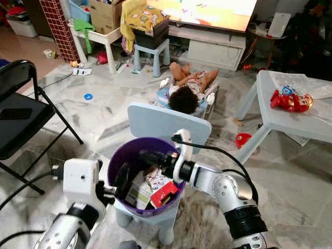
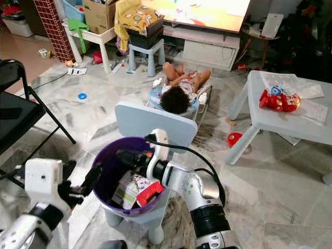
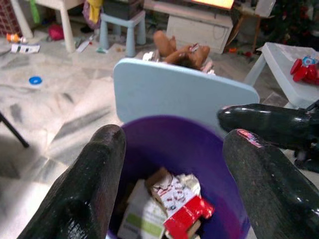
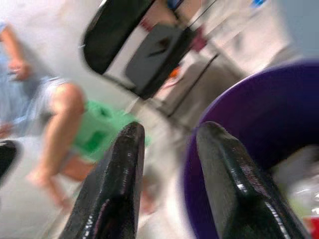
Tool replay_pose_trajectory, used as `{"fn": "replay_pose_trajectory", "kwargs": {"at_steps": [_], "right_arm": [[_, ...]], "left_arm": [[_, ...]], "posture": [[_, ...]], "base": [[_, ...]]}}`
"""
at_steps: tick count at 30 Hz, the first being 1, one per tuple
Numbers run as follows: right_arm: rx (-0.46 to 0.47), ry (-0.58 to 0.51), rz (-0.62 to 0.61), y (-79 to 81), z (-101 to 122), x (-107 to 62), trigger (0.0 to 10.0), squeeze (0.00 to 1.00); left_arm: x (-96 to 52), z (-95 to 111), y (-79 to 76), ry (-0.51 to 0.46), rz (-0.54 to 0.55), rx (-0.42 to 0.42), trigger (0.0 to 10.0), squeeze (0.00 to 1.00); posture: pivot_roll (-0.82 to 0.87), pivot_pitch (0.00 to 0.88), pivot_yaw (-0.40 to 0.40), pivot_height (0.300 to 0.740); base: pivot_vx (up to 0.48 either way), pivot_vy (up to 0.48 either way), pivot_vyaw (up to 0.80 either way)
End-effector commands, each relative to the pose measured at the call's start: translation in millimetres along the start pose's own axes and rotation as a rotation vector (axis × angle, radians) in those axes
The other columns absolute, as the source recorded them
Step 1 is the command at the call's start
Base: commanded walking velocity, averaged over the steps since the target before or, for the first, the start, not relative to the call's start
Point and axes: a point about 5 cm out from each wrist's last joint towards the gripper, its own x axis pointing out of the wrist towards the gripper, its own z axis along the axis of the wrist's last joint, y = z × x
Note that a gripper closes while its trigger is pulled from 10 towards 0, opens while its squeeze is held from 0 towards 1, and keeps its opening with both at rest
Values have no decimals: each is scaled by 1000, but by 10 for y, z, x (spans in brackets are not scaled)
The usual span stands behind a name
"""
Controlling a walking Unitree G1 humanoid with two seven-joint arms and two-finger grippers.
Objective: Picking trash to rubbish bin
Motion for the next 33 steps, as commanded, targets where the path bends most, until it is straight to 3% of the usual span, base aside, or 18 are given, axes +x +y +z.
{"fn": "replay_pose_trajectory", "kwargs": {"at_steps": [1, 3, 11, 14, 16, 22, 33], "right_arm": [[-115, -99, -56, -13, 238, -47, 10000, 1000], [-228, -163, -86, -15, 393, -106, 10000, 1000], [-375, -357, -283, -163, 764, -396, 10000, 1000], [-467, -476, -433, -291, 969, -704, 10000, 1000], [-498, -506, -479, -328, 1016, -807, 10000, 1000], [-539, -608, -594, -411, 1083, -1094, 10000, 1000], [-549, -637, -658, -429, 998, -1236, 10000, 1000]], "left_arm": [[73, 31, 6, -20, -1, 24, 10000, 0], [167, 87, 7, -53, -8, 33, 10000, 0], [416, 216, -120, -137, -72, 46, 10000, 0], [556, 297, -207, -203, -101, 85, 10000, 0], [587, 324, -226, -223, -108, 101, 10000, 0], [676, 392, -212, -287, -78, 121, 10000, 0], [714, 360, -176, -303, -18, 90, 10000, 0]], "posture": [[271, 94, -59, 740], [254, 91, -56, 740], [169, 80, -54, 740], [146, 77, -52, 740], [130, 75, -52, 740], [109, 80, -50, 740], [110, 72, -53, 740]], "base": [[0, 0, 0], [0, 0, 0], [0, 0, 0], [0, 0, 0], [0, 0, 0], [0, 0, 0], [0, 0, 0]]}}
